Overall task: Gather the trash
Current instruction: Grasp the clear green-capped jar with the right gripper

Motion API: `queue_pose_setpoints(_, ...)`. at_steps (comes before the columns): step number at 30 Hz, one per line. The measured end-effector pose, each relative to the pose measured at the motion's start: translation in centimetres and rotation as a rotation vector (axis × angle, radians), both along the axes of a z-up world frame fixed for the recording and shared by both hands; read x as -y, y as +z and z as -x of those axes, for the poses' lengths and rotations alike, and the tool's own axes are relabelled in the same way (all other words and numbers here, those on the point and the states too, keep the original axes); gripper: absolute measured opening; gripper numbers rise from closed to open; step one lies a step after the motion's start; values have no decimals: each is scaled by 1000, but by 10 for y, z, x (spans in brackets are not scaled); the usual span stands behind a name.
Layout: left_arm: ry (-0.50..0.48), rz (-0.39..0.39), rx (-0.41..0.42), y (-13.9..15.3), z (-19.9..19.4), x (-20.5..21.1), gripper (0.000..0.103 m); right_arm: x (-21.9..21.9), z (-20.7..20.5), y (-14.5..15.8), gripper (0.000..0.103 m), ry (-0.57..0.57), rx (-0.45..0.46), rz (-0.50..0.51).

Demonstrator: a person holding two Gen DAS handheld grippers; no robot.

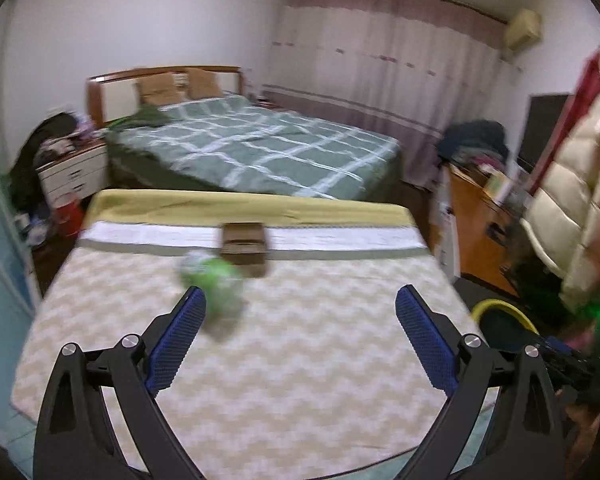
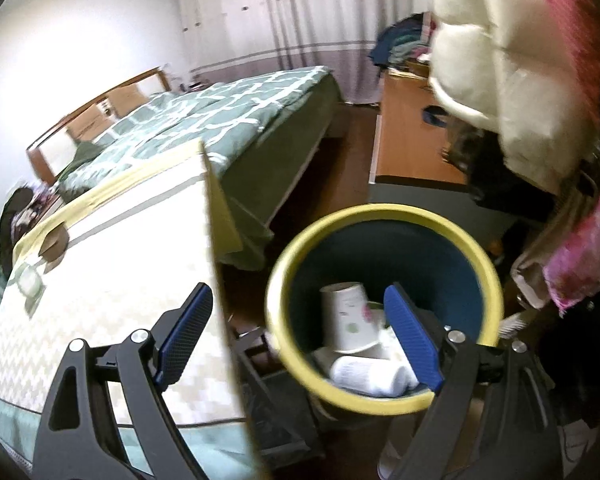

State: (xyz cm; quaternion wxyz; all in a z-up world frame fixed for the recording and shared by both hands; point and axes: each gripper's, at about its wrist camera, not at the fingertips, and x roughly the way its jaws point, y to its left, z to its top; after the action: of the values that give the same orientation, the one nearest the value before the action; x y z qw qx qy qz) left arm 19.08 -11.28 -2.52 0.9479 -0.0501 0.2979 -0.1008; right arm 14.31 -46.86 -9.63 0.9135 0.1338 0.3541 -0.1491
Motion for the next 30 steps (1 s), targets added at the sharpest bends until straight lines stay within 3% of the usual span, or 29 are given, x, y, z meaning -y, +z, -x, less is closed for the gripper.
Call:
queue_pose_setpoints(6, 127, 8, 21, -1, 8, -73, 95, -61, -28, 10, 83, 127, 0, 20)
queue_pose_setpoints(15, 273, 13, 27, -8, 16, -155, 95, -188, -79, 23, 83, 421, 4, 28)
queue_pose_setpoints(18, 301, 22, 22, -13, 18, -173, 95, -232, -96, 27, 83, 529, 4, 29)
queue_pose_setpoints(24, 325, 45, 8, -21, 16, -190, 95, -291, -129, 35, 83, 637, 6, 28)
queue_pose_setpoints(30, 314, 66, -12, -30, 9, -201, 95, -333, -168, 19, 83, 717, -43, 84)
